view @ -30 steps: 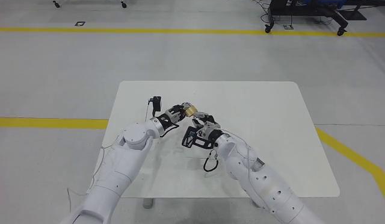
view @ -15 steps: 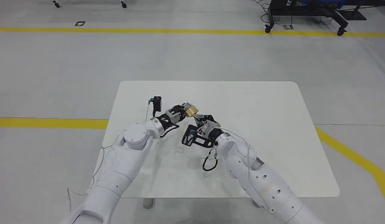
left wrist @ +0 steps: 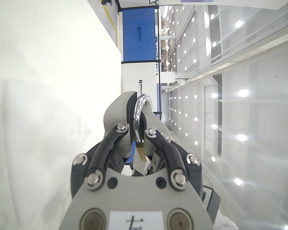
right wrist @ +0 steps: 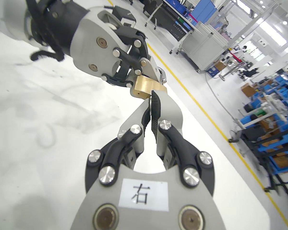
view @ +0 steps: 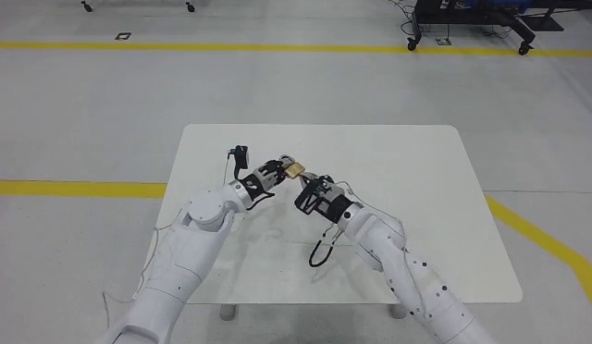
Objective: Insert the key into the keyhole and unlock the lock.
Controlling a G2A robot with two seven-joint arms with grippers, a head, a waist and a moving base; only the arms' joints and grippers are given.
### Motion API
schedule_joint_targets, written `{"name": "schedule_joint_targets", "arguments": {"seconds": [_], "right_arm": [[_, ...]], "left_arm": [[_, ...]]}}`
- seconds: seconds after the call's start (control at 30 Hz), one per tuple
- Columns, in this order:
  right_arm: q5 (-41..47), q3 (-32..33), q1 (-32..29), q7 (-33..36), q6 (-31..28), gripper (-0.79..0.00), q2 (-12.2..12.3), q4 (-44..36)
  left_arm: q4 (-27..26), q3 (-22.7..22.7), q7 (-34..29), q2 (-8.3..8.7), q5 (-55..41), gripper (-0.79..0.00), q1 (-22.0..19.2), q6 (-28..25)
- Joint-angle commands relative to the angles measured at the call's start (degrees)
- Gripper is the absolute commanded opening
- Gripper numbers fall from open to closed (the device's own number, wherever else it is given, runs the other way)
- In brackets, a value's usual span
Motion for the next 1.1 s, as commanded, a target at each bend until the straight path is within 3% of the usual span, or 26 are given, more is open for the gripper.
{"name": "schedule_joint_targets", "arguments": {"seconds": [0.0, 0.27, 0.33, 0.37, 0.4, 0.43, 0.47, 0.63, 0.8, 0.97, 1.07], "right_arm": [[4.0, 1.8, 0.0, -1.3, -2.9, -0.785, 0.2, 0.5], [6.5, 4.0, -0.3, -2.4, -6.8, -0.785, 0.8, 0.8], [6.2, 4.0, -0.3, -2.2, -7.1, -0.459, 0.8, 0.7], [6.0, 3.9, -0.3, -2.1, -7.2, -0.394, 0.9, 0.6], [6.0, 4.0, -0.3, -2.1, -7.2, -0.175, 0.9, 0.6], [6.0, 4.0, -0.5, -2.1, -7.3, -0.025, 0.9, 0.5], [6.1, 4.3, -0.7, -2.2, -7.4, 0.0, 1.0, 0.4], [10.5, 7.5, -3.4, -5.9, -11.4, 0.0, 1.7, -0.8], [18.4, 14.6, -7.5, -12.7, -18.1, 0.0, 3.0, -1.6], [24.7, 22.5, -12.3, -15.5, -20.8, 0.0, 4.2, -3.1], [24.7, 22.5, -12.3, -15.5, -20.8, 0.0, 4.2, -3.1]], "left_arm": [[-0.2, -0.2, 0.0, 0.02, -0.2, -0.785, 0.2, -0.9], [-0.7, -0.5, -0.3, 0.08, -0.4, -0.785, 0.7, -2.4], [-0.7, -0.6, -0.3, 0.08, -0.4, -0.785, 0.7, -2.6], [-0.7, -0.6, -0.3, 0.08, -0.4, -0.785, 0.7, -2.7], [-0.7, -0.6, -0.3, 0.08, -0.4, -0.785, 0.7, -2.8], [-0.7, -0.6, -0.2, 0.09, -0.2, -0.785, 0.7, -2.8], [-0.7, -0.6, 0.0, 0.09, -0.1, -0.785, 0.7, -2.9], [-0.3, -0.6, 0.9, 0.08, 0.7, -0.785, 0.3, -2.6], [1.0, 0.6, 0.6, -0.03, 3.4, -0.785, -0.6, -2.1], [3.5, 5.8, -4.5, -0.66, 9.6, -0.785, -2.9, 2.5], [4.6, 10.3, -7.0, -1.36, 15.6, -0.785, -5.4, 6.6]]}}
